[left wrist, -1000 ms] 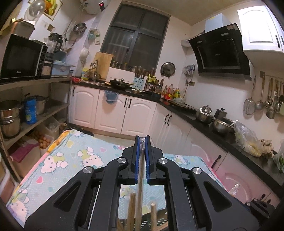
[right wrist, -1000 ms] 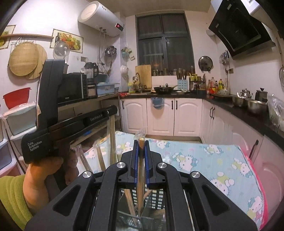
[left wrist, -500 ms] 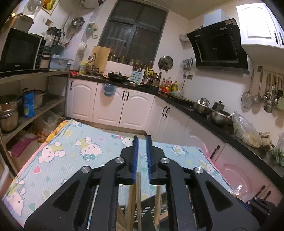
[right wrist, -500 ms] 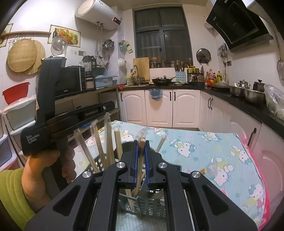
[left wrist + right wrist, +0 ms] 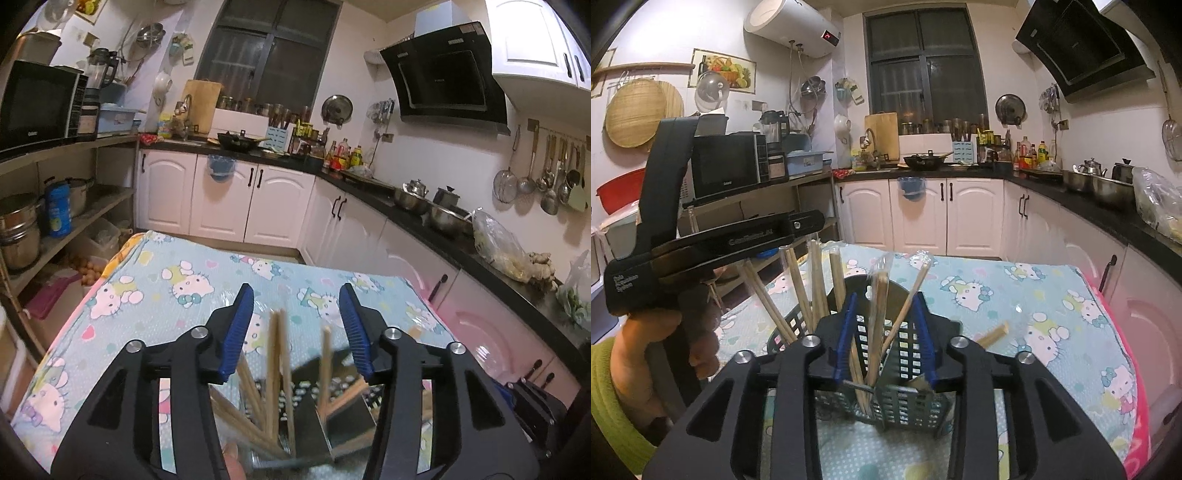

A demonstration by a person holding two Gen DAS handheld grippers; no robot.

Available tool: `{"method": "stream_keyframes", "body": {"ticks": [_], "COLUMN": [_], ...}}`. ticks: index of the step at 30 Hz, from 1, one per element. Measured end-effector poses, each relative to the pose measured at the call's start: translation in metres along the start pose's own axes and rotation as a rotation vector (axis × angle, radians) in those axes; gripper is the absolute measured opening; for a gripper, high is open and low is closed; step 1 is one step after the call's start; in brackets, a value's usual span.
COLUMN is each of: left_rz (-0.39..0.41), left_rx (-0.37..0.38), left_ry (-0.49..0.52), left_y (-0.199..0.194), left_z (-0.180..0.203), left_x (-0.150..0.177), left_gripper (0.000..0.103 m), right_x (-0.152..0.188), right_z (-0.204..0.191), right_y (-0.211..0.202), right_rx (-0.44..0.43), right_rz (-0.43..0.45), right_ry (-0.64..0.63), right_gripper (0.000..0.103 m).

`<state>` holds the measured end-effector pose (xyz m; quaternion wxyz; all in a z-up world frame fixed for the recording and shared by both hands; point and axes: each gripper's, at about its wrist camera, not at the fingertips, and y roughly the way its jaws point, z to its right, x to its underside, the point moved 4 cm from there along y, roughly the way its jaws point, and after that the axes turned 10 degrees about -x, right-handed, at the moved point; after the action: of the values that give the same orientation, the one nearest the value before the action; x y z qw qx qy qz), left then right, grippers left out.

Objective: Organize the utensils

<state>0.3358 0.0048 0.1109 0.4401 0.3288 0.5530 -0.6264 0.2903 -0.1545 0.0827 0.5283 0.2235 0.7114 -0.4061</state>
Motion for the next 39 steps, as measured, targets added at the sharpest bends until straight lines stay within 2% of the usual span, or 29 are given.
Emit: {"method": "stream_keyframes", "body": {"ticks": [12, 16, 19, 22, 26, 35, 39], "left_rz": [-0.076, -0.091, -0.099, -0.11, -0.125, -0.188, -0.194], "left_rx": [0.008, 0.01, 0.007, 0.009, 0.013, 0.004, -0.004], "left_ry": [0.004, 0.015, 0.027, 0.037, 0.048, 0.064, 0.062], "left_y": [-0.028, -0.04, -0.052, -0.064, -0.075, -0.088, -0.093], "left_z": [-0.002, -0.005, -0.005, -0.005, -0.006, -0.006, -0.008], "left_x": [0.012, 0.022, 0.031, 0.042, 0.058, 0.101, 0.116], "left_gripper": [0.065, 0.072, 0.078, 0.085, 0.091, 0.092, 0.092], "right_x": [0.012, 0.018, 0.024, 0.03, 0.04, 0.066, 0.078], "right_z": [-0.003, -0.006, -0.006, -0.005, -0.004, -0.008, -0.008], "right_y": [-0.028, -0.041, -0.051, -0.061, -0.074, -0.092, -0.099], "right_rx": [0.01, 0.021, 0.025, 0.033, 0.044, 0.061, 0.068], "right_rz": [-0.013, -0.014, -0.016, -0.016, -0.026, -0.045, -0.055], "right_ry": [0.01, 0.017, 0.028, 0.04, 0.057, 0.084, 0.093], "right_gripper": [0.05, 0.062, 0.065, 0.075, 0.083, 0.089, 0.089]}}
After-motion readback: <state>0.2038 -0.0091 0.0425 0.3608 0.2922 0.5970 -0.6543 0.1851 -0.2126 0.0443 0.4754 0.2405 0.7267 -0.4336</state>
